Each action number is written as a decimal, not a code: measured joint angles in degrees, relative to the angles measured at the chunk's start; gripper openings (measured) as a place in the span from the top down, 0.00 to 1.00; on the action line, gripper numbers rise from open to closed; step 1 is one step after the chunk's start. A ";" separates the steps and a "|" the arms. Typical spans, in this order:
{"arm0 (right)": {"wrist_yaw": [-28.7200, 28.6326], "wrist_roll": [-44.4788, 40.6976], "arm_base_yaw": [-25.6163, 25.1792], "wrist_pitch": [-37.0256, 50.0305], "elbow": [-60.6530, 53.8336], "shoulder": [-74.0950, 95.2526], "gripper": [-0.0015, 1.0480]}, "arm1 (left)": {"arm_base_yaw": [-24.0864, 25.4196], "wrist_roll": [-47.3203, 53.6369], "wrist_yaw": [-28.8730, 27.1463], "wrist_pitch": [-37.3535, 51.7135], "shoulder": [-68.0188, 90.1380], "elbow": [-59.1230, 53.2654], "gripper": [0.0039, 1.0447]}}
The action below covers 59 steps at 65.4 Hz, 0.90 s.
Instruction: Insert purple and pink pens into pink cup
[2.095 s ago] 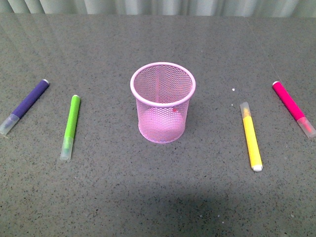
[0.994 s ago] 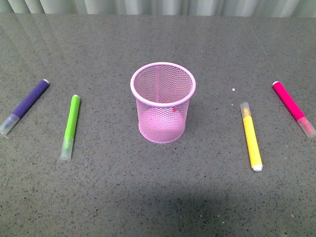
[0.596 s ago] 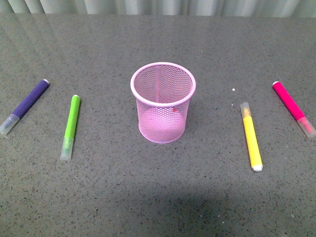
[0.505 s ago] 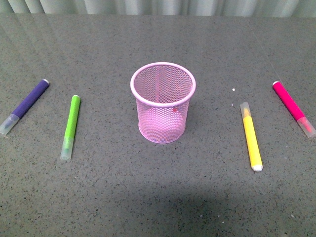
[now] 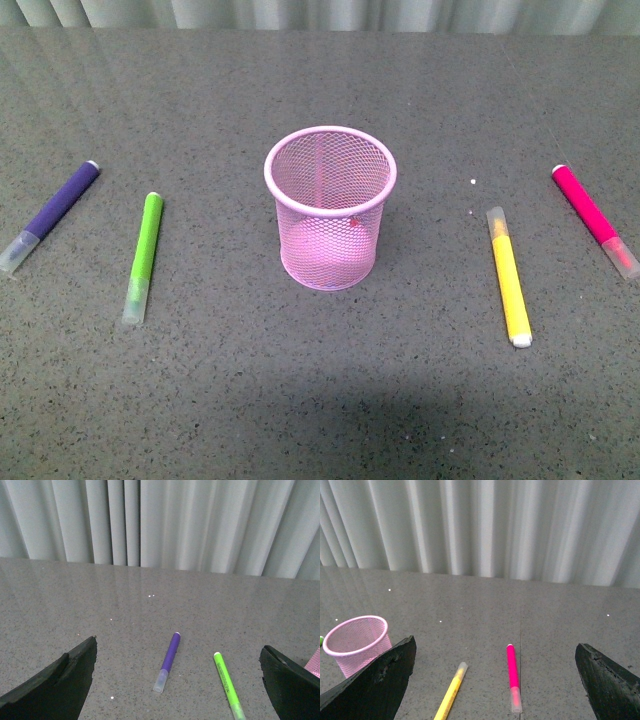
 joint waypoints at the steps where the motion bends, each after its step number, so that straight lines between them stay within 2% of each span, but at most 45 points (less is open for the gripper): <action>1: 0.00 0.00 0.00 0.00 0.00 0.00 0.07 | 0.00 0.02 0.00 0.00 0.00 0.00 0.07; 14: 0.00 0.00 0.00 0.00 0.00 0.00 0.07 | 0.02 -0.33 0.09 -0.13 0.11 0.02 0.07; 17: 0.04 0.00 0.00 0.00 0.00 0.00 0.07 | 1.44 -4.98 3.39 -9.42 4.26 3.78 0.07; 20: 0.02 -0.02 0.00 0.00 0.00 0.00 0.07 | 5.07 -9.79 7.37 -20.06 12.79 10.23 0.07; 25: 0.00 -0.02 0.00 0.00 0.00 0.00 0.07 | 11.93 -11.76 13.03 -28.28 23.47 18.36 0.07; 32: 0.00 0.00 0.00 0.00 0.00 0.00 0.07 | 20.68 -8.46 20.00 -28.52 34.64 29.29 0.07; 40: 0.02 -0.02 0.00 0.00 0.00 0.00 0.07 | 26.23 -1.97 24.02 -27.45 45.46 42.32 0.07; 52: -0.02 -0.02 0.00 0.00 0.00 0.00 0.07 | 26.88 2.01 21.16 -27.98 62.99 59.71 0.07; 59: 0.02 -0.02 0.00 0.00 0.00 0.00 0.07 | 25.51 1.88 14.88 -29.57 76.00 68.57 0.07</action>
